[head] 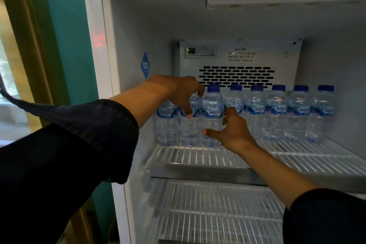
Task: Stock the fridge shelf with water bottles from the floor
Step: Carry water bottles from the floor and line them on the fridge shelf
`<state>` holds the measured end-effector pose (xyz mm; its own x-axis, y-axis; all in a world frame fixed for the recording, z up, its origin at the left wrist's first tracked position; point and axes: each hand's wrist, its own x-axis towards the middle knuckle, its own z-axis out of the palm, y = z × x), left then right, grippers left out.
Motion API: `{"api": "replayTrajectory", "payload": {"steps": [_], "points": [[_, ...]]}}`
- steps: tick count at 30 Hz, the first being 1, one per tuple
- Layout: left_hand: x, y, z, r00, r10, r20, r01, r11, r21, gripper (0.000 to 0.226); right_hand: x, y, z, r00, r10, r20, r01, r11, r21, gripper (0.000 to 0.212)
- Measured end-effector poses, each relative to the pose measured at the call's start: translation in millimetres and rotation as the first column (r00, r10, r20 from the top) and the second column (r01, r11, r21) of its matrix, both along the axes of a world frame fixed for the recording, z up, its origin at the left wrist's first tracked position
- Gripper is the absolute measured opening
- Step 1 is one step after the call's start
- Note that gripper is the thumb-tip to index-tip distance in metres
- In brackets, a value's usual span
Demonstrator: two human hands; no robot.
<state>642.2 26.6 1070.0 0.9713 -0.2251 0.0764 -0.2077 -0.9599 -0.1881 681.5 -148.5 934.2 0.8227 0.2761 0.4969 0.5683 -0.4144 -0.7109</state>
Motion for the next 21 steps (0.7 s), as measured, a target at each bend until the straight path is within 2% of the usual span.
{"api": "replayTrajectory", "payload": {"steps": [6, 8, 21], "points": [[2.0, 1.7, 1.5, 1.0, -0.009, -0.002, 0.009, 1.0, 0.021, 0.074, 0.5, 1.8, -1.6, 0.999, -0.016, -0.03, 0.016, 1.0, 0.02, 0.076], [1.7, 2.0, 2.7, 1.0, -0.009, -0.005, 0.009, 0.999, 0.033, 0.073, 0.4, 2.9, -2.7, 1.0, -0.007, -0.016, 0.008, 1.0, 0.018, 0.081], [5.5, -6.1, 3.6, 1.0, 0.02, -0.017, -0.019, 0.998, 0.052, 0.074, -0.1, 4.0, -3.2, 0.999, -0.028, 0.016, 0.028, 1.0, -0.001, 0.079]]}}
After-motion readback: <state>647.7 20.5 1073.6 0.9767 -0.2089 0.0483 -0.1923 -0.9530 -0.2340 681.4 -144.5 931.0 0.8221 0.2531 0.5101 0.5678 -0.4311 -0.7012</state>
